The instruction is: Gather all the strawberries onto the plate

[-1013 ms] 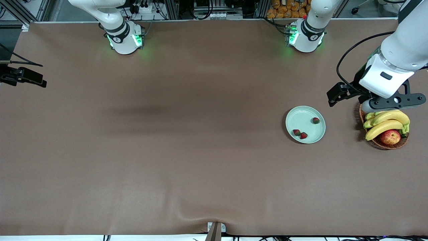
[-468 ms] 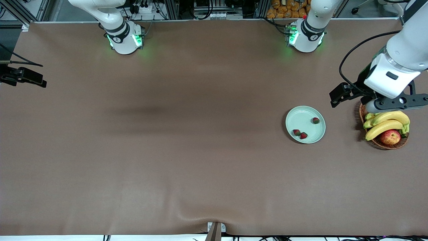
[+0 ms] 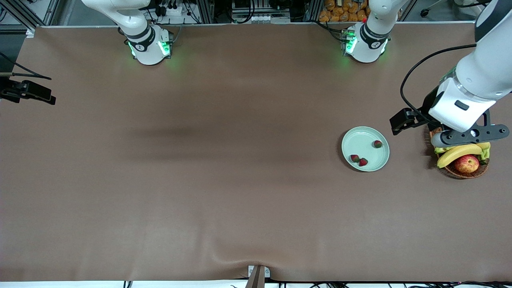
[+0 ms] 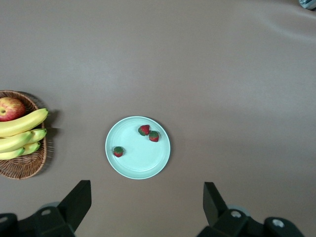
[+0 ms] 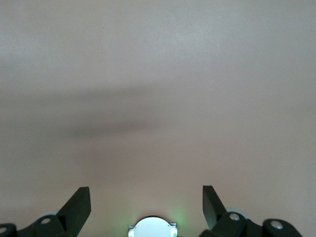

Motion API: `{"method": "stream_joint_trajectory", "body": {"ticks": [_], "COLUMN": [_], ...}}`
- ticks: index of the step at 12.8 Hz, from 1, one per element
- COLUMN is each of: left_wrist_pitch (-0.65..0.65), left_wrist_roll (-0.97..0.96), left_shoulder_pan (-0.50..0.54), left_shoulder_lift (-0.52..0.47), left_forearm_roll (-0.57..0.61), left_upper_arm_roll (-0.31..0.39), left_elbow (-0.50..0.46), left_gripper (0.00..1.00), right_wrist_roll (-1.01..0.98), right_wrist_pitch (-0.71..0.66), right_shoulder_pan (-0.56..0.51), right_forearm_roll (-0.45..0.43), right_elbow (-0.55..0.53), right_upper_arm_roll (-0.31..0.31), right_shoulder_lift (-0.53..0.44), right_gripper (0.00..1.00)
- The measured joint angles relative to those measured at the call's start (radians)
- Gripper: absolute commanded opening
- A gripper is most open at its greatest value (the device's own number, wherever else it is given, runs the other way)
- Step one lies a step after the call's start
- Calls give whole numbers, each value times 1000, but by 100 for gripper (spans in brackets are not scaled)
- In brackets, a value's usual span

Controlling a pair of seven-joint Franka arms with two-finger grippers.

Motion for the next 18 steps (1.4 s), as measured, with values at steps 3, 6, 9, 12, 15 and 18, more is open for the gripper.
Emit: {"method": "stream_joint_trajectory", "body": {"ticks": [3,6,9,12,15,18], "left_wrist_pitch": [3,36,44,41,12,7], "left_wrist_roll": [53,135,233,284,328,330], "left_shoulder_pan": [-96,-249,-437,-594,-686,-768], "left_shoulder_lift": [-88,-202,-302,-358,-424,-517], "left_forearm_roll": [-94,-279,-428,-546,-591,-602], "left_upper_arm_roll": [176,473,811,1083,1261,1360], "left_elbow": [37,53,55,48,-16,-130], "left_gripper": [100,100,100,100,100,100], "right_wrist_roll": [0,0,0,0,0,0], "right_wrist_pitch": [0,0,0,0,0,0], "right_shoulder_pan": [0,0,0,1,1,1], "right_forearm_roll": [0,-1,-1,-1,-1,-1], "right_elbow": [0,0,0,0,0,0], "right_upper_arm_roll": [0,0,0,0,0,0], "right_shoulder_lift": [0,0,0,0,0,0], "right_gripper": [100,100,100,100,100,100]}}
